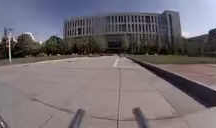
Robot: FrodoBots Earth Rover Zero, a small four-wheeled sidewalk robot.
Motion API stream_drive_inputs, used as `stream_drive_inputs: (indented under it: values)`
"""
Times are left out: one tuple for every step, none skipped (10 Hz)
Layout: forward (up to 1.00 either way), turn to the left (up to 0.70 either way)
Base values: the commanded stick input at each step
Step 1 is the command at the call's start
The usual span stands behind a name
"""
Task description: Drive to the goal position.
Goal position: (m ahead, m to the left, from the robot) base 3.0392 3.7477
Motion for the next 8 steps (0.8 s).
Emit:
stream_drive_inputs:
  values:
    - [1.00,-0.02]
    - [1.00,-0.02]
    - [1.00,-0.02]
    - [1.00,-0.06]
    - [1.00,-0.25]
    - [1.00,-0.40]
    - [1.00,-0.37]
    - [1.00,-0.22]
